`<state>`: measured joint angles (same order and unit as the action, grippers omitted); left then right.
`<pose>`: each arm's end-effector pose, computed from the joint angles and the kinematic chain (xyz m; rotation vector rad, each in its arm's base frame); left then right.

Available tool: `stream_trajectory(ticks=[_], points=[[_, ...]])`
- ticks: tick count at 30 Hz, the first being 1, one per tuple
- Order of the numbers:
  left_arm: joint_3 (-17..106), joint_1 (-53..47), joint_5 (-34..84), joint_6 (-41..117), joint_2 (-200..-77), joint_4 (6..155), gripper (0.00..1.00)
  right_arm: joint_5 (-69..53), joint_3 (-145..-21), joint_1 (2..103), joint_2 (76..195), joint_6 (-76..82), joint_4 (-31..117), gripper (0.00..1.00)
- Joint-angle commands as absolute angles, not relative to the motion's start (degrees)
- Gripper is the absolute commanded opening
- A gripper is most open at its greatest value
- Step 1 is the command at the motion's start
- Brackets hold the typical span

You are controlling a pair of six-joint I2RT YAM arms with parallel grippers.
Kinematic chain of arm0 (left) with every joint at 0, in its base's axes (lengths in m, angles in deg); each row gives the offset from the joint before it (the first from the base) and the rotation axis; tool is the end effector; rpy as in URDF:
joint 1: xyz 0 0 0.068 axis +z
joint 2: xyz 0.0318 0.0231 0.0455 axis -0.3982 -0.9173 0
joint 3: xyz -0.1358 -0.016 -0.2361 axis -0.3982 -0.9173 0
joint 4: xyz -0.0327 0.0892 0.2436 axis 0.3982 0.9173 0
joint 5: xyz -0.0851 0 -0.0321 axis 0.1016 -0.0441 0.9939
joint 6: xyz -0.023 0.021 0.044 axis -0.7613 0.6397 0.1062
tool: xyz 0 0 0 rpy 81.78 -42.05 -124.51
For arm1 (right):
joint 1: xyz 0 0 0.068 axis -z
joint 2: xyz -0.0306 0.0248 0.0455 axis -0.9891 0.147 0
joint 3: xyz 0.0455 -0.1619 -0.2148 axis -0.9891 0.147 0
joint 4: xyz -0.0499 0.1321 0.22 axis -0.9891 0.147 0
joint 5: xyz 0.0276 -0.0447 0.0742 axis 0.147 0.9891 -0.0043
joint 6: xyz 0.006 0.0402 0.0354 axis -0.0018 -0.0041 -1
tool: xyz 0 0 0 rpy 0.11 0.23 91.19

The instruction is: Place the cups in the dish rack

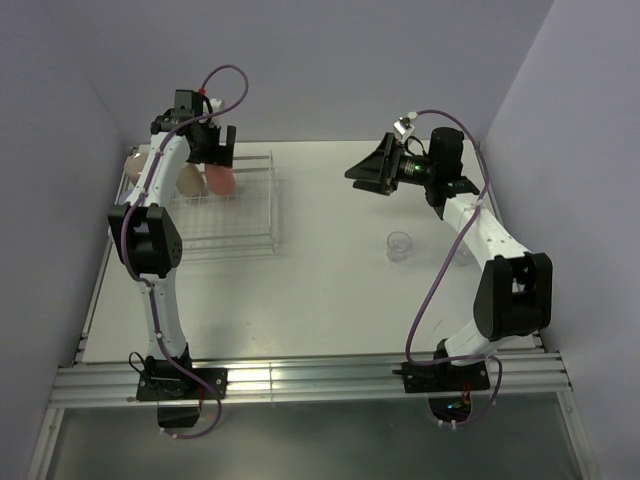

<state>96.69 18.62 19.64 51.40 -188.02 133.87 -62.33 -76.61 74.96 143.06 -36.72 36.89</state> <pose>0.4813 -0.0428 0.3049 0.1699 2.4651 -0.0901 0.3466 0.0717 0.3310 -0.1914 1.9748 1.5975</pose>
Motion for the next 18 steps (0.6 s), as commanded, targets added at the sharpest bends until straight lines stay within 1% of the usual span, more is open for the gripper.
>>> stream_trajectory(ticks=[1,6,7,8,9,10,11,12,13,14,15,16,17,18], points=[[96.2,18.8,21.0,51.4,-182.7,129.7,0.99,-62.5,-80.3,75.1,142.3,-32.8,37.0,1.00],[99.0,18.8,20.6,51.6,-174.3,129.3,0.99,-59.8,-83.3,76.0,140.6,-22.0,48.9,1.00],[98.8,18.8,20.6,51.7,-172.5,128.4,0.99,-59.3,-84.4,76.3,140.2,-17.2,51.1,1.00],[97.0,18.8,20.8,52.0,-168.2,127.6,0.99,-58.0,-85.4,77.0,139.8,-14.0,57.0,1.00],[95.4,18.8,21.2,52.2,-165.9,126.5,0.99,-56.6,-88.2,77.3,139.2,-9.7,60.8,1.00],[93.8,18.8,22.0,52.5,-163.3,125.4,0.99,-54.8,-89.7,77.5,138.9,0.0,65.5,1.00],[91.8,18.8,25.1,53.4,-158.4,123.6,0.99,-52.6,-91.3,77.7,138.6,5.5,74.3,0.98],[88.2,18.8,26.9,54.0,-156.2,123.1,0.99,-47.6,-92.8,77.8,137.9,12.0,78.9,0.98],[86.7,18.7,28.9,54.6,-154.1,123.0,0.99,-44.4,-95.5,77.7,137.6,23.3,83.5,0.96],[85.2,18.7,30.7,55.3,-150.7,123.6,0.99,-41.3,-96.4,77.7,137.3,28.0,91.2,0.93],[82.5,18.7,34.7,55.6,-149.4,124.3,0.99,-34.9,-97.0,77.6,136.6,32.9,94.8,0.90],[81.4,18.7,36.7,55.8,-148.1,125.1,0.99,-31.8,-97.6,77.4,136.4,40.6,98.3,0.87],[78.0,18.6,38.3,55.7,-145.7,125.8,0.99,-29.2,-97.2,77.2,136.1,43.5,103.9,0.80],[75.9,18.6,40.1,55.5,-144.4,125.9,0.99,-26.5,-96.4,76.9,135.4,45.8,105.7,0.77]])
